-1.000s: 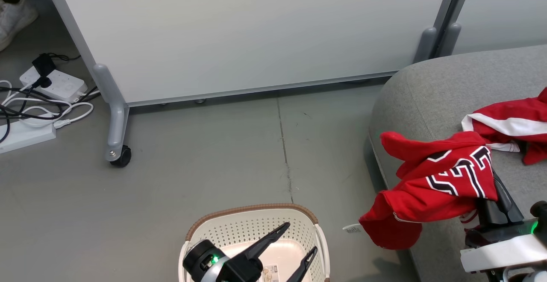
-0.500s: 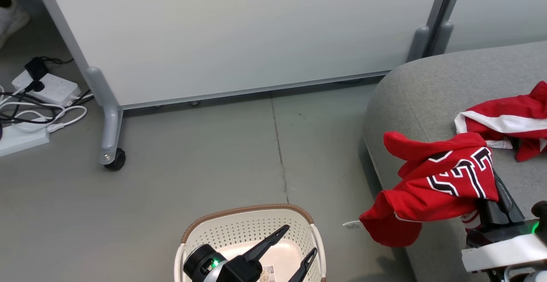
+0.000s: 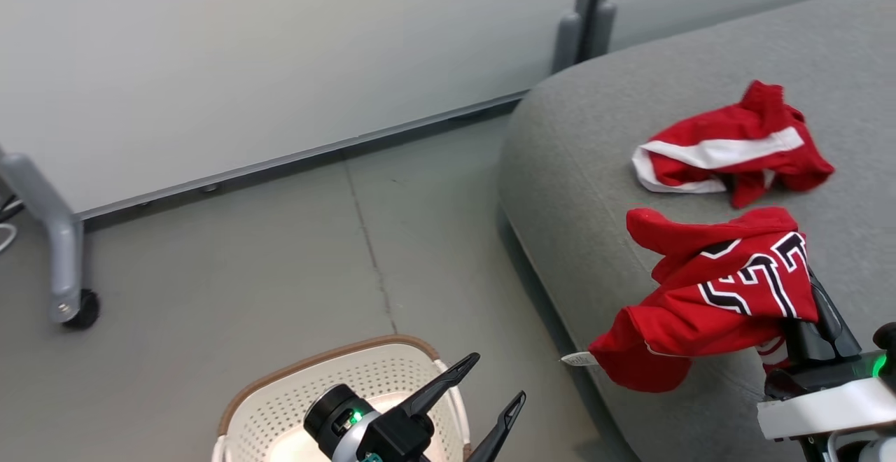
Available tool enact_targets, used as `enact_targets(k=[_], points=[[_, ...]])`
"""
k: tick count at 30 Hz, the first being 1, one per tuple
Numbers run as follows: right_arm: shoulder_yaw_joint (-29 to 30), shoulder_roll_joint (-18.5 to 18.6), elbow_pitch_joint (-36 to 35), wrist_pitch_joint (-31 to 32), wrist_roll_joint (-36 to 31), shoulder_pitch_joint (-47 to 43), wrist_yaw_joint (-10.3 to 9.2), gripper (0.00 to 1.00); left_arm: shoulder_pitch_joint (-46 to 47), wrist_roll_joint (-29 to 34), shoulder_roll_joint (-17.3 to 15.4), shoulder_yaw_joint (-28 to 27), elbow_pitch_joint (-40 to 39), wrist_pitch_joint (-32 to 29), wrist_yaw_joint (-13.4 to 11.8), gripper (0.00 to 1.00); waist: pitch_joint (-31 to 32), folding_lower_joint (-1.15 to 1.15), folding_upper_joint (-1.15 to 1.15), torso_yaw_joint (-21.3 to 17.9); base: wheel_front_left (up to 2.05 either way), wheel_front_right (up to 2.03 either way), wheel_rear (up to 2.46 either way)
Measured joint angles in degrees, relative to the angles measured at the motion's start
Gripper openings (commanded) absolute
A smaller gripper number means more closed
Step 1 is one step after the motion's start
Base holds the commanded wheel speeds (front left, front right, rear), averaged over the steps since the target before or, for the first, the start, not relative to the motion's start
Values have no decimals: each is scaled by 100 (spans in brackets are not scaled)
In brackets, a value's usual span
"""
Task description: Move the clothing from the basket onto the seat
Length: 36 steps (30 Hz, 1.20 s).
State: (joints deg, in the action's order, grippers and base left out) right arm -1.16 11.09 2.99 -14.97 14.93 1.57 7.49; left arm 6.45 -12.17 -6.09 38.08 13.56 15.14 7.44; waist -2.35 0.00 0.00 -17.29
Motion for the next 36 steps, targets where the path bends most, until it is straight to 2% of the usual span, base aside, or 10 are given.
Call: enact_targets(k=[9, 11, 17, 26, 30, 36], points=[[-20, -21, -19, 0, 11, 18, 0, 0, 92, 9, -24, 65, -26, 0, 0, 100, -167, 0, 0, -800, 0, 0, 0], [127, -86, -70, 0, 22, -26, 0, 0, 244, 3, -27, 250, -23, 0, 0, 100, -326, 0, 0, -1152, 0, 0, 0], [365, -279, -221, -1, 5, -219, 0, 0, 468, -99, -110, 495, 23, -1, 0, 100, -529, 0, 0, -1296, 0, 0, 0], [413, -396, -277, 0, -52, -229, 0, 0, 571, -148, -204, 535, 32, 0, 0, 100, -649, 0, 0, -1331, 0, 0, 0], [515, -248, -437, 0, -85, 249, 0, 0, 550, -79, -224, 337, -11, 0, 0, 100, -759, 0, 0, -1315, 0, 0, 0], [528, 164, -468, 0, -77, 1235, 0, 0, 524, 5, -336, 247, -60, 0, 0, 100, -973, 0, 0, -1300, 0, 0, 0]])
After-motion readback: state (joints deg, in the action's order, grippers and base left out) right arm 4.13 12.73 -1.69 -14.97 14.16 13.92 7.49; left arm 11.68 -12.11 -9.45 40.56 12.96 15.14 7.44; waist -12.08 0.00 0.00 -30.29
